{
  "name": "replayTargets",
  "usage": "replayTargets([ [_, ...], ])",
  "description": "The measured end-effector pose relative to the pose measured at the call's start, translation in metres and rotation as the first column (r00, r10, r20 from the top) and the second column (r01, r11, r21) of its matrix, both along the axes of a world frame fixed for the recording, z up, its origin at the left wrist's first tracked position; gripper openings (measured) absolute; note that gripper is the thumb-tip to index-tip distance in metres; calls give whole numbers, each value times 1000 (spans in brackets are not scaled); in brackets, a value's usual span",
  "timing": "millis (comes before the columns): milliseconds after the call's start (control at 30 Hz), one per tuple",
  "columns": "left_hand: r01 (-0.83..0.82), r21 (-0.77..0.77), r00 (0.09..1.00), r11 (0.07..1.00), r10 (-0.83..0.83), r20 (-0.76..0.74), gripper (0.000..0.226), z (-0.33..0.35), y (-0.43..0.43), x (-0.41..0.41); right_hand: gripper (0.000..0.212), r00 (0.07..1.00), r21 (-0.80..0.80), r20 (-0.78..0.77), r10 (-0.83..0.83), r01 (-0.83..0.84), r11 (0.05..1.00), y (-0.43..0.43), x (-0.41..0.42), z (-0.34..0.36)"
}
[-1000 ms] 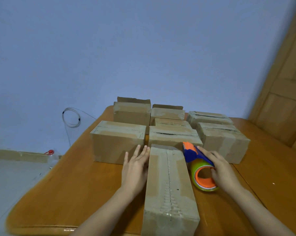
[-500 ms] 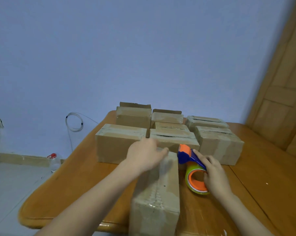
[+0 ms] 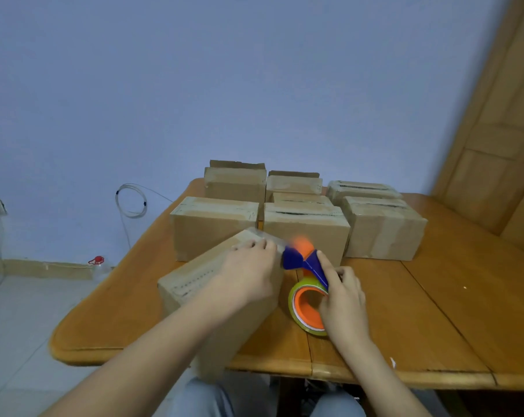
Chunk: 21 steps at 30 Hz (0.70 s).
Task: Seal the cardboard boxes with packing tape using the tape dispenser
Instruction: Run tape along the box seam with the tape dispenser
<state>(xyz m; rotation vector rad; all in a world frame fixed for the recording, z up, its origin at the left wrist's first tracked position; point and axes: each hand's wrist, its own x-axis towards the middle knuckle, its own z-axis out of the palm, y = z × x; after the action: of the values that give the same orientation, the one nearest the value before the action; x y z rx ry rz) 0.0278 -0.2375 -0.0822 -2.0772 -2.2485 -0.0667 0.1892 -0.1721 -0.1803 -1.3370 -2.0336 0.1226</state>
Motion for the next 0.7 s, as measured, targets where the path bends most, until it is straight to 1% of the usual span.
replayTargets([
  [133, 66, 33, 998, 997, -66, -14, 79, -11, -1, -9, 83, 996, -56, -76, 44, -49, 997, -14, -4, -6],
  [233, 109, 52, 992, 993, -105, -67, 88, -17, 4, -15, 87, 974, -73, -205, 98, -115, 991, -17, -4, -11],
  [333, 165, 70, 979, 984, -155, -131, 80, -18, 9, -26, 93, 956, -85, -253, 151, -178, 980, -21, -6, -17],
  [400, 212, 37, 967, 977, -204, -154, 75, -17, 12, -35, 95, 949, -83, -268, 168, -196, 977, -21, -7, -24],
  [467, 243, -14, 958, 970, -242, -150, 74, -15, 14, -45, 106, 950, -29, -257, 180, -193, 981, -26, -11, -28],
  [567, 253, -36, 959, 967, -255, -123, 74, -11, 13, -51, 118, 977, 131, -173, 127, -105, 986, -31, -19, -34],
  [633, 245, -34, 962, 969, -247, -119, 74, -10, 13, -50, 122, 982, 195, -166, 94, -61, 979, -34, -21, -37],
  [700, 235, -39, 965, 971, -238, -108, 74, -11, 16, -46, 123, 983, 243, -161, 93, -52, 969, -34, -21, -38],
])
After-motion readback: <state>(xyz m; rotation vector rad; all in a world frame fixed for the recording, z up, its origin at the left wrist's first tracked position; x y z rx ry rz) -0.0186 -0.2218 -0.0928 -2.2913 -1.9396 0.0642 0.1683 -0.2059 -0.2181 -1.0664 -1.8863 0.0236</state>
